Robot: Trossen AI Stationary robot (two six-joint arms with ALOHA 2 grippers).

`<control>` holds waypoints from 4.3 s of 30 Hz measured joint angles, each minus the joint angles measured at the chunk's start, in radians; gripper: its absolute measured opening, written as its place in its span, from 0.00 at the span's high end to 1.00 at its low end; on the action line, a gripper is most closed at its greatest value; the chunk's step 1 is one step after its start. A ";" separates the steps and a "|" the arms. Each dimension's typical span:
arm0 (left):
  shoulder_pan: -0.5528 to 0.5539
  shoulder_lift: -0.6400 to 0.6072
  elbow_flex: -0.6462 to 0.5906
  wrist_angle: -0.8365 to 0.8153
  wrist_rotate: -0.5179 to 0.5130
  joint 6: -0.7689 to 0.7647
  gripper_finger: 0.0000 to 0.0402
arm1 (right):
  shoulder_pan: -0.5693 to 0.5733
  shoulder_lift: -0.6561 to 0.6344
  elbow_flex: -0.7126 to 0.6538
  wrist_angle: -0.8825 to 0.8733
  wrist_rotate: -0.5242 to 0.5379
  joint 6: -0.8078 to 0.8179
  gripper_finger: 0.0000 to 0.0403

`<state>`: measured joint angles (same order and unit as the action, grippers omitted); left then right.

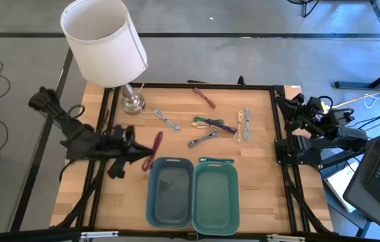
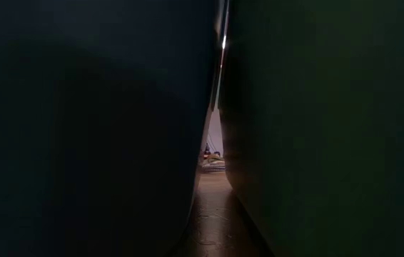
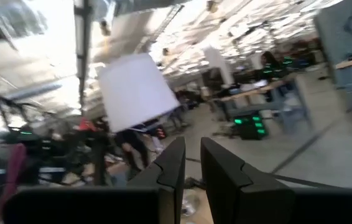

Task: Pick and place USB-C Cables
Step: Put the black and red charger cable into the green container

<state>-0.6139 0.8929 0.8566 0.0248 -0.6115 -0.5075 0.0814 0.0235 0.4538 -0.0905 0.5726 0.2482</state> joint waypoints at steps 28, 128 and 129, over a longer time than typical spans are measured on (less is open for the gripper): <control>0.703 0.245 0.000 0.324 0.748 0.321 1.00 | 0.000 0.627 0.002 0.660 -0.420 0.134 0.86; 0.672 0.035 0.011 0.282 0.846 0.327 0.73 | 0.493 1.656 0.905 -0.609 -0.445 1.054 0.93; 0.672 0.035 0.011 0.283 0.838 0.327 0.73 | 0.493 1.676 0.904 -0.608 -0.468 1.056 0.93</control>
<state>0.0586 0.9279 0.8673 0.3076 0.2265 -0.1802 0.5743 1.6993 1.3582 -0.6984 0.1050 1.3038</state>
